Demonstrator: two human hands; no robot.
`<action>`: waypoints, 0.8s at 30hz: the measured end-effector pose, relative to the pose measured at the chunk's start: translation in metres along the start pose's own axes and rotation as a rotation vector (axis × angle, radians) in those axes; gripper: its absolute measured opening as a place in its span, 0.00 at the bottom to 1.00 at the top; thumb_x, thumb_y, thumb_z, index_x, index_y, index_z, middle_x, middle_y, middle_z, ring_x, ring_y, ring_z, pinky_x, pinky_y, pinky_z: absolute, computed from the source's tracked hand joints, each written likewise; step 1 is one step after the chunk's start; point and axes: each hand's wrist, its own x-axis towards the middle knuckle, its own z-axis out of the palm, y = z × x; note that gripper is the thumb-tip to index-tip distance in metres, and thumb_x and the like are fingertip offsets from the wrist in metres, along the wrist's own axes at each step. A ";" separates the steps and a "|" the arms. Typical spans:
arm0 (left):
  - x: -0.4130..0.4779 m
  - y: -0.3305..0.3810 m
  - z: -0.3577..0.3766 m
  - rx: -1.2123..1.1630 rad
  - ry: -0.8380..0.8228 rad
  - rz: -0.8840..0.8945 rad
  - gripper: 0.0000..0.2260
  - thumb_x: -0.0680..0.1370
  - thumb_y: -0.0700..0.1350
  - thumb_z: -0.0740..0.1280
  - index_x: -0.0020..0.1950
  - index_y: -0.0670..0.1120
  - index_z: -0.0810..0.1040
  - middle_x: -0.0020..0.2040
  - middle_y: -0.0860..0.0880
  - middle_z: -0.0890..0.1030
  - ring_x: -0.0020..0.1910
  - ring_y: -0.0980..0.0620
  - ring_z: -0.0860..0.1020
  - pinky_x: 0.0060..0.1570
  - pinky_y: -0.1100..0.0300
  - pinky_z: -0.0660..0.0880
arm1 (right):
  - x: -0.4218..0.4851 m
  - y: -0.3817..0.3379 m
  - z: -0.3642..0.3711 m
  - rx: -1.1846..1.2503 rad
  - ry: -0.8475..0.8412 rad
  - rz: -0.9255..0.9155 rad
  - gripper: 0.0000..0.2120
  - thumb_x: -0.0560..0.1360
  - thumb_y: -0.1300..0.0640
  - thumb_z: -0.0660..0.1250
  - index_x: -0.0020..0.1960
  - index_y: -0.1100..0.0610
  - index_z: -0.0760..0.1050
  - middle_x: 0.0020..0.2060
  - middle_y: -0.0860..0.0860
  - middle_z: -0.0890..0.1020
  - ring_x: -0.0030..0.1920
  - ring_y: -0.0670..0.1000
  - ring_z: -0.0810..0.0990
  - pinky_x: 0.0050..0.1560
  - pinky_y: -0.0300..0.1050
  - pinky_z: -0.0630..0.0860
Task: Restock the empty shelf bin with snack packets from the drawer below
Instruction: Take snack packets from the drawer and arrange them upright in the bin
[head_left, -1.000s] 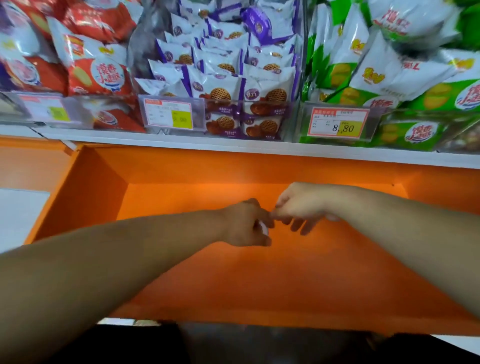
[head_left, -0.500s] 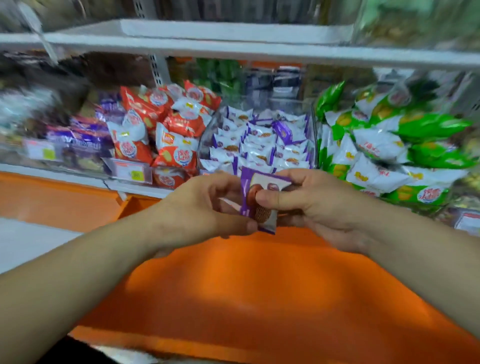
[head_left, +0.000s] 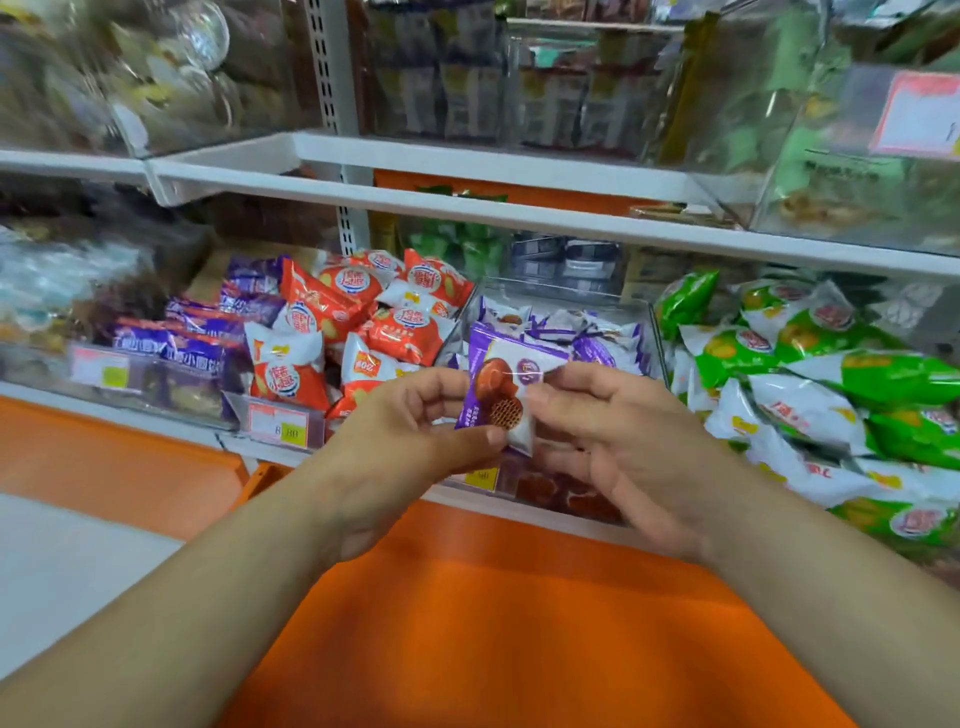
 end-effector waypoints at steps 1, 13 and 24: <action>0.002 -0.001 -0.002 -0.028 -0.021 -0.008 0.10 0.74 0.32 0.73 0.53 0.43 0.84 0.52 0.39 0.86 0.51 0.41 0.85 0.54 0.53 0.81 | 0.003 0.004 0.003 -0.050 0.060 -0.023 0.18 0.70 0.56 0.77 0.57 0.63 0.81 0.50 0.59 0.86 0.50 0.57 0.86 0.60 0.64 0.80; 0.029 -0.004 -0.004 0.057 0.025 -0.020 0.11 0.74 0.41 0.75 0.53 0.37 0.83 0.45 0.35 0.85 0.40 0.46 0.83 0.37 0.63 0.78 | 0.040 -0.008 0.001 -0.166 0.186 0.028 0.13 0.78 0.53 0.73 0.54 0.63 0.83 0.46 0.61 0.87 0.40 0.57 0.87 0.47 0.56 0.85; 0.032 -0.008 0.013 0.017 0.054 -0.031 0.16 0.73 0.34 0.75 0.59 0.42 0.80 0.42 0.38 0.85 0.38 0.45 0.80 0.35 0.58 0.77 | 0.046 -0.010 -0.008 -0.259 0.199 0.003 0.25 0.68 0.47 0.81 0.57 0.61 0.80 0.47 0.58 0.86 0.39 0.56 0.86 0.47 0.63 0.85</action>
